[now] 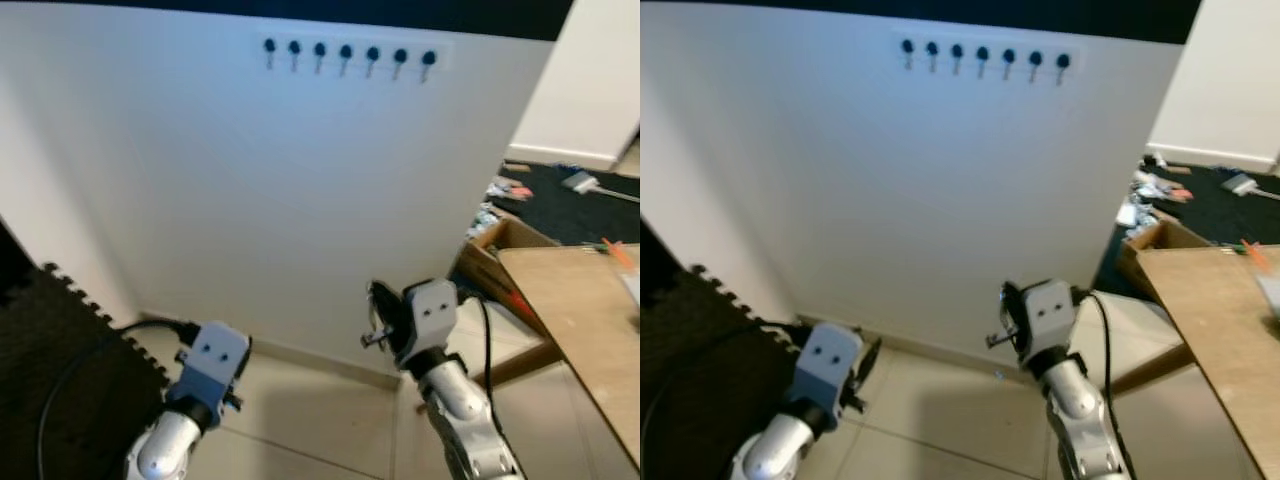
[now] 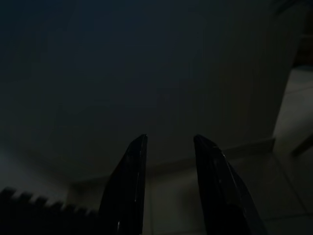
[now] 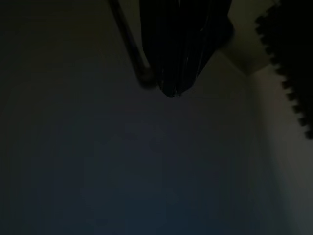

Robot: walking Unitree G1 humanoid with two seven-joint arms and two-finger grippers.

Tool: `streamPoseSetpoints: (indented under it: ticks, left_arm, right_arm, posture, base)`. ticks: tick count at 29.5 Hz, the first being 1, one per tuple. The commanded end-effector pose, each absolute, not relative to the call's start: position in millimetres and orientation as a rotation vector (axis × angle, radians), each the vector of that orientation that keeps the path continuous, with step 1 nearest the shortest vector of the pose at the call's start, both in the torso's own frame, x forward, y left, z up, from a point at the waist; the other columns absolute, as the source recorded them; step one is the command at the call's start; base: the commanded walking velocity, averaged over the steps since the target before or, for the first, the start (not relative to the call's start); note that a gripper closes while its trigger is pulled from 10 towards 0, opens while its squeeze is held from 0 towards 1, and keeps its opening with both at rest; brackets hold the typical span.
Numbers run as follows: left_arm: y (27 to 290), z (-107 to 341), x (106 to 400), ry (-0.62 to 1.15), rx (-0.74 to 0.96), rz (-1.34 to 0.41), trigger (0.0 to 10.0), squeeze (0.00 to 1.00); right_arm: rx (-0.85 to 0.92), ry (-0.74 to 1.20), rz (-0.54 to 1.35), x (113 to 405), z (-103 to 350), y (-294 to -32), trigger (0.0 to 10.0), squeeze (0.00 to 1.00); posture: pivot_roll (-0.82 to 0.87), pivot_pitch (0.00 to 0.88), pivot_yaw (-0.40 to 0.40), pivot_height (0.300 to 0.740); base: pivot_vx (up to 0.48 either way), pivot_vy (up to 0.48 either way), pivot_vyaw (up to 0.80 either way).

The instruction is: Hang keys on a hook

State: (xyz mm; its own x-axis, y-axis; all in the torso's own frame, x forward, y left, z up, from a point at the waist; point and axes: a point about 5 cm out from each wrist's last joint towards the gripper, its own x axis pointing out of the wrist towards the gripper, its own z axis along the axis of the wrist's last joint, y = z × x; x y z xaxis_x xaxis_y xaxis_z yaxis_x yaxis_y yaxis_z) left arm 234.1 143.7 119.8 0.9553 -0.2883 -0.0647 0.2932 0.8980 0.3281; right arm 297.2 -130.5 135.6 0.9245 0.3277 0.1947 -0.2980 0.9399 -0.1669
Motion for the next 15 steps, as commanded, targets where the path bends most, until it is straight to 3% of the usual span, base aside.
streamPoseSetpoints:
  ticks: [1, 9, 15]
  left_arm:
    - [144.0, 116.0, 234.1, 0.031, 0.338, -0.300, 10.0, 0.00]
    - [144.1, 115.5, 234.7, 0.031, 0.339, -0.297, 10.0, 0.00]
    - [144.0, 115.4, 235.0, 0.030, 0.339, -0.295, 10.0, 0.00]
  right_arm:
    - [-0.135, -0.219, 0.316, 295.7, 133.1, -132.4, 10.0, 0.00]
    - [-0.137, -0.220, 0.313, 296.6, 133.5, -132.8, 10.0, 0.00]
    - [-0.124, -0.223, 0.306, 296.8, 133.5, -132.7, 10.0, 0.00]
  posture:
    - [0.15, 0.111, -0.021, 0.740]
    - [0.15, 0.109, -0.022, 0.740]
    - [0.15, 0.110, -0.022, 0.740]
  base:
    - [0.000, 0.000, 0.80]
    - [0.000, 0.000, 0.78]
    - [0.000, 0.000, 0.00]
